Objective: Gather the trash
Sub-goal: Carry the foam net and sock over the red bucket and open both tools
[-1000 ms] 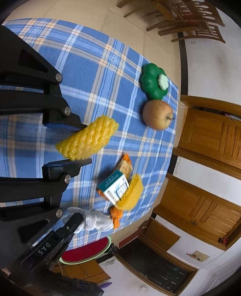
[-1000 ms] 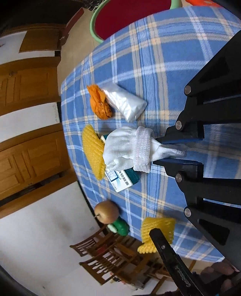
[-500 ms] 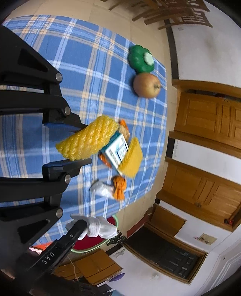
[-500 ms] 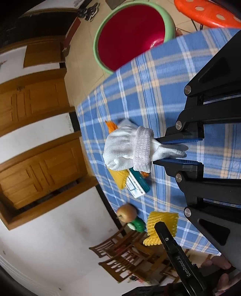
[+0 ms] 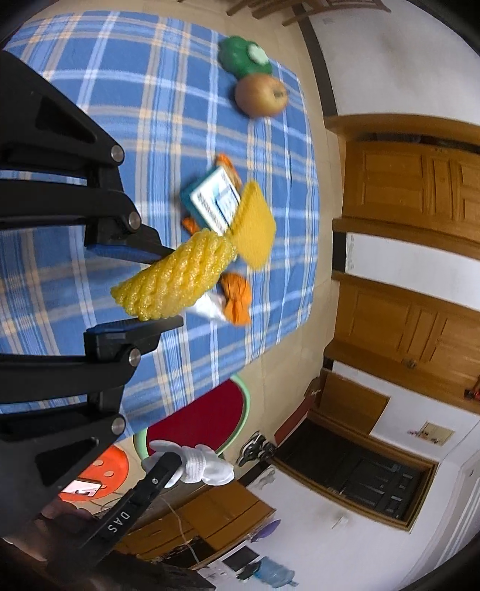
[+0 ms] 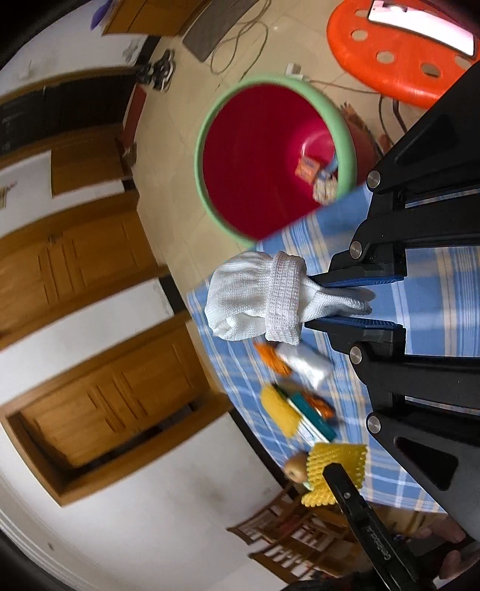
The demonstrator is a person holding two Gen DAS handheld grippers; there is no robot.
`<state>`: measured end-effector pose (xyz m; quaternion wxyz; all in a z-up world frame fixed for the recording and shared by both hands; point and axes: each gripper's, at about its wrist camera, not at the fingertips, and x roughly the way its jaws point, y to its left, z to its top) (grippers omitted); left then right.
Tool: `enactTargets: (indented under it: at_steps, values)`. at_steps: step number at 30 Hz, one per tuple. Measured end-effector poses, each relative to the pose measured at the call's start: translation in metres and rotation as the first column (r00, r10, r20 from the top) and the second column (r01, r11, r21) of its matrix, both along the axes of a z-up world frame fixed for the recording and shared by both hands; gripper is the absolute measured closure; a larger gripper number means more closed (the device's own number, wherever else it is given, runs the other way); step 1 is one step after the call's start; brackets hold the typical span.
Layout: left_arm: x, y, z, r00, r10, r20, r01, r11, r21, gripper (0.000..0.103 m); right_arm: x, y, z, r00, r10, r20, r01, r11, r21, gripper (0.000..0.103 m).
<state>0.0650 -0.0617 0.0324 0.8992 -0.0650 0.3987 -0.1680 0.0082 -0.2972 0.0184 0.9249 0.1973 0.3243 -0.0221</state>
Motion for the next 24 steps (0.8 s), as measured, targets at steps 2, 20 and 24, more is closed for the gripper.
enactTargets:
  at_steps: [2,20,24]
  values:
    - [0.003,-0.010,-0.001,1.000,-0.019,-0.003,0.019,1.000,0.003,0.077,0.001,-0.014,-0.005,0.999,-0.030,-0.014,0.030,1.000,0.004,0.088]
    - [0.032,-0.098,-0.011,0.985,-0.170,-0.028,0.172,0.981,0.086,0.077,0.003,-0.090,-0.037,0.982,-0.171,-0.085,0.179,0.980,0.090,0.071]
    - [0.036,-0.120,-0.014,0.977,-0.209,-0.032,0.212,0.972,0.100,0.077,-0.007,-0.101,-0.034,0.981,-0.180,-0.077,0.189,0.975,0.117,0.071]
